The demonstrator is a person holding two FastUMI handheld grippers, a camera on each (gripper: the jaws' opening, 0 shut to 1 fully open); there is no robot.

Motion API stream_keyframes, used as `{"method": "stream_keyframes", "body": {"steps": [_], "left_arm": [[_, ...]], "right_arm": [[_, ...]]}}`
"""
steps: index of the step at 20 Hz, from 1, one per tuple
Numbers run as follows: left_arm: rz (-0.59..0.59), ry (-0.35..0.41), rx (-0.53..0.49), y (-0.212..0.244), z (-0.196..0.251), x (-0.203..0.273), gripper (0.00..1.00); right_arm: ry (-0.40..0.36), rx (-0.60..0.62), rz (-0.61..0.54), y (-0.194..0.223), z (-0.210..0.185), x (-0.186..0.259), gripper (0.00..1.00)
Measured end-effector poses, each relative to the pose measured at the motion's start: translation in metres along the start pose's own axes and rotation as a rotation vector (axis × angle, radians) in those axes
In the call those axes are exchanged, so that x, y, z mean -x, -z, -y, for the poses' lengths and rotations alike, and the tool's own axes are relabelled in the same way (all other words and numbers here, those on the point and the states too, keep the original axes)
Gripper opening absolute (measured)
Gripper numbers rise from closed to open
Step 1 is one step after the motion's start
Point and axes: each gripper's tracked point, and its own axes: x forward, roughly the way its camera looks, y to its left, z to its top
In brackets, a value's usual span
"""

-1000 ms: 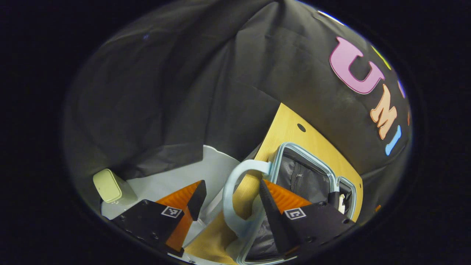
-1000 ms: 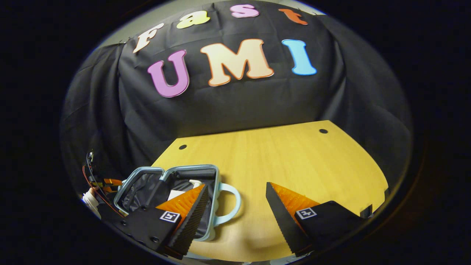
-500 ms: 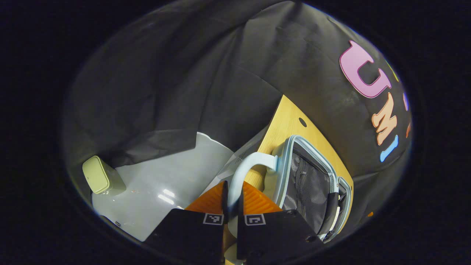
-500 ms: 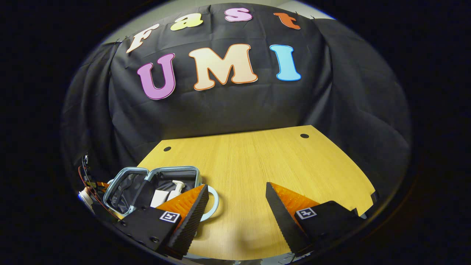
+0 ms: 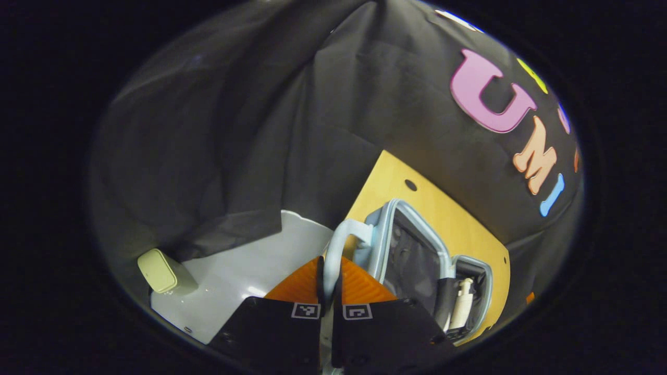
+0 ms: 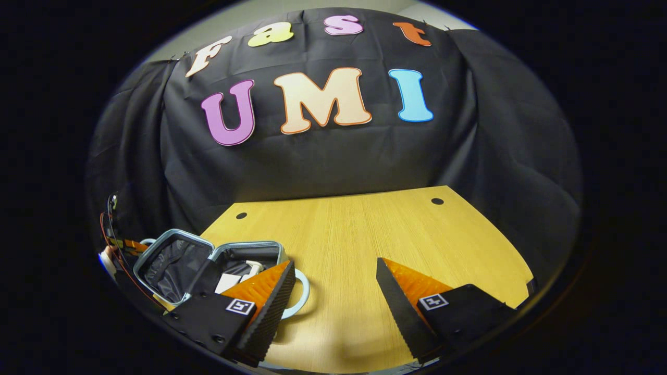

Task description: First open the suitcase, pack the skin care products into it, and then close the suitcase.

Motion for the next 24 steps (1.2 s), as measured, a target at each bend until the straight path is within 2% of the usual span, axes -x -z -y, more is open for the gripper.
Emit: {"method": "stream_keyframes", "body": {"steps": [1, 4, 6, 9, 11, 13, 14, 15, 18, 19, 20, 21, 24], "left_arm": [[0.024, 0.009, -0.026, -0.011, 0.011, 0.015, 0.01], [0.09, 0.015, -0.122, -0.034, 0.069, 0.047, 0.04], [0.137, 0.03, -0.201, -0.043, 0.116, 0.069, 0.01], [0.19, 0.094, -0.277, -0.044, 0.196, 0.092, 0.01], [0.206, 0.117, -0.289, -0.035, 0.235, 0.099, 0.01], [0.224, 0.15, -0.261, -0.023, 0.276, 0.103, 0.03], [0.228, 0.173, -0.244, -0.017, 0.295, 0.104, 0.01], [0.228, 0.191, -0.234, -0.007, 0.315, 0.103, 0.01], [0.225, 0.217, -0.258, 0.028, 0.368, 0.093, 0.01], [0.217, 0.227, -0.269, 0.041, 0.387, 0.087, 0.01], [0.216, 0.241, -0.269, 0.055, 0.403, 0.081, 0.01], [0.198, 0.249, -0.266, 0.071, 0.418, 0.073, 0.01], [0.146, 0.245, -0.278, 0.122, 0.452, 0.042, 0.01]], "right_arm": [[-0.005, -0.003, 0.008, -0.003, 0.002, 0.0, 0.98], [-0.022, -0.024, 0.032, -0.012, 0.011, -0.002, 0.98], [-0.033, -0.049, 0.048, -0.018, 0.02, -0.004, 0.98], [-0.048, -0.07, 0.066, -0.027, 0.036, -0.009, 0.98], [-0.06, -0.08, 0.076, -0.033, 0.047, -0.012, 0.98], [-0.07, -0.08, 0.09, -0.04, 0.057, -0.015, 0.98], [-0.074, -0.076, 0.092, -0.04, 0.061, -0.017, 0.93], [-0.08, -0.07, 0.097, -0.042, 0.064, -0.018, 0.98], [-0.113, -0.066, 0.099, -0.046, 0.069, -0.022, 0.98], [-0.126, -0.066, 0.099, -0.046, 0.069, -0.023, 0.93], [-0.136, -0.064, 0.099, -0.047, 0.071, -0.026, 0.93], [-0.144, -0.063, 0.098, -0.047, 0.072, -0.026, 0.98], [-0.162, -0.072, 0.108, -0.05, 0.081, -0.026, 0.98]]}}
